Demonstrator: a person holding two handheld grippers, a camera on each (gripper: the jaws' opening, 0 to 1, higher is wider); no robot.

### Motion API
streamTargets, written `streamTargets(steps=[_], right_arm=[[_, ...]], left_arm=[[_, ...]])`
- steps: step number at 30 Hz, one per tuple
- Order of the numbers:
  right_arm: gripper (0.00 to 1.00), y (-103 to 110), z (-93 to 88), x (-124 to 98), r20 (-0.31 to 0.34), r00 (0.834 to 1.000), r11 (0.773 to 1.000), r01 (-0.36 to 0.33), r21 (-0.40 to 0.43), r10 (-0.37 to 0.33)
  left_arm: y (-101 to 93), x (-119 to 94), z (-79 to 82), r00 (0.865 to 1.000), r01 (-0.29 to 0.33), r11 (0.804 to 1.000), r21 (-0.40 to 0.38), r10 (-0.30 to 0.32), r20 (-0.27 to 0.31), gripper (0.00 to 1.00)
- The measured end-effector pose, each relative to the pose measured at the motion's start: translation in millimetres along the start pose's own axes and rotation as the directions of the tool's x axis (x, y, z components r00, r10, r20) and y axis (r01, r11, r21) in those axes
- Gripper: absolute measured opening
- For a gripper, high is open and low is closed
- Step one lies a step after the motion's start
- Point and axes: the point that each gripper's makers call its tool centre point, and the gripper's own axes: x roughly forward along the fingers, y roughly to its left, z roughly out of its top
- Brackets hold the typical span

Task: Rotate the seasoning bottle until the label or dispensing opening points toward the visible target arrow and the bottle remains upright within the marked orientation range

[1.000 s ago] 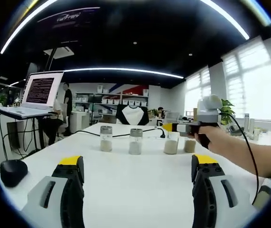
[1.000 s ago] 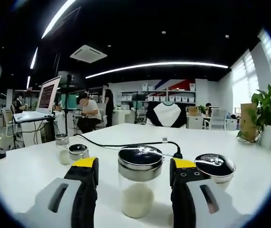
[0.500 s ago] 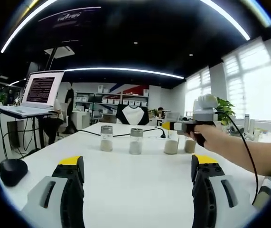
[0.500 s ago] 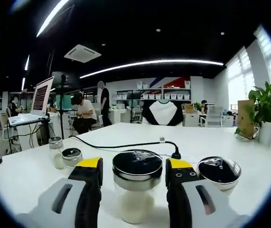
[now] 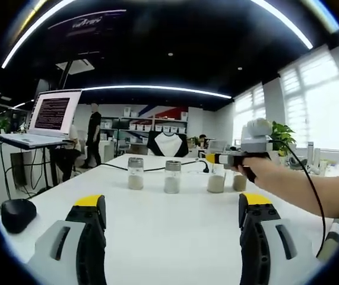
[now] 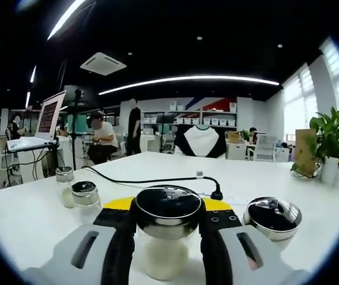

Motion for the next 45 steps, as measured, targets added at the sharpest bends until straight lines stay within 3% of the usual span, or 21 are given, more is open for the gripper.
streamTargets(steps=[28, 45], right_arm=[[0.39, 3.7, 0.1, -3.7, -0.014, 1.0, 1.0, -0.015, 0.009, 0.015], [0.39, 13.3, -1.3, -28.7, -0.007, 0.999, 0.999, -0.044, 0.01, 0.044]], left_arm=[[-1.3, 1.1, -2.0, 1.0, 0.009, 1.0, -0.007, -0.009, -0.006, 0.98], [-4.1, 1.7, -4.6, 1.0, 0.013, 1.0, -0.005, -0.014, -0.015, 0.98]])
